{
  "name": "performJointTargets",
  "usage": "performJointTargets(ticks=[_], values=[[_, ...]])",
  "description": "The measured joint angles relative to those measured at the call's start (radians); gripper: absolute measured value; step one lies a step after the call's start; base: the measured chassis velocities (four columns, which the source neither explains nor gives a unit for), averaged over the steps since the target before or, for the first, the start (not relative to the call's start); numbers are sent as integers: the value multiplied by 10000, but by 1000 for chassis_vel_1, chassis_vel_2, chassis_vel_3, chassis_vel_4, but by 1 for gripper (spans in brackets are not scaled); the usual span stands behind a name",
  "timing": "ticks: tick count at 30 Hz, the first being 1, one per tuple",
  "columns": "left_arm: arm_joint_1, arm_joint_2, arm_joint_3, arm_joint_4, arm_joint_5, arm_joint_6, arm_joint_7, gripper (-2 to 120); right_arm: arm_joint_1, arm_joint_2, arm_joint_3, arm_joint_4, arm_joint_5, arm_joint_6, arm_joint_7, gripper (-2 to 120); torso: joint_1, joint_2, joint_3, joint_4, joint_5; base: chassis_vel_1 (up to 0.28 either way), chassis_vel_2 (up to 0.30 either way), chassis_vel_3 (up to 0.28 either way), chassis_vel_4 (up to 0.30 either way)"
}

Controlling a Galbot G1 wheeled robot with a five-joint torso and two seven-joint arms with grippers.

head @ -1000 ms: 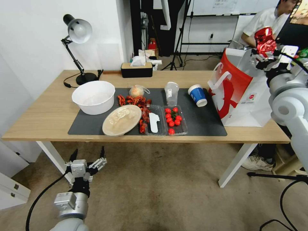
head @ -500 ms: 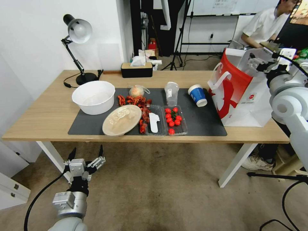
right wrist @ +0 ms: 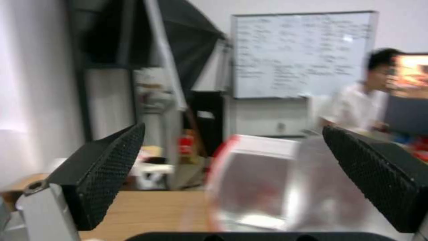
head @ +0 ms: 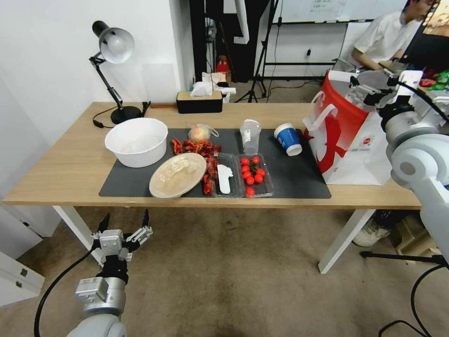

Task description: Pick up the trash from the table and place it into the takeout bag.

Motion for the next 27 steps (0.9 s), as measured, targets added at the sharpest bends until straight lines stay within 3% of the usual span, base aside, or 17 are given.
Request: performJointTargets(ticks=[9, 13, 16, 17, 24, 27], values=[[85, 1, -14, -93, -22, -49, 51, 100, -2792, 495, 666, 1954, -617, 820, -1009, 100, -2, 0, 0, -2, 0, 0, 0, 0, 0], [153, 4, -6, -100, -30, -136, 87, 100, -4215, 1005, 665, 2289, -1697, 1917, -1527, 100, -3, 0, -1, -1, 1, 0, 0, 0, 0], [188, 26, 8, -106, -125, -248, 143, 100, -5567, 1568, 327, 2338, -3157, 3812, -2170, 100, -2, 0, 0, 1, -1, 0, 0, 0, 0], [188, 26, 8, -106, -125, -248, 143, 100, -5567, 1568, 327, 2338, -3157, 3812, -2170, 100, -2, 0, 0, 1, -1, 0, 0, 0, 0], [231, 105, 77, -76, -197, -354, 156, 100, -7928, 2899, 54, 1568, -5250, 6324, -2547, 100, -2, 1, 1, -1, 0, 0, 0, 0, 0], [261, 102, 141, -8, -196, -434, 169, 100, -8335, 3152, 35, 1278, -5508, 6855, -2546, 100, -2, 1, 0, -1, 1, 0, 0, 0, 0]])
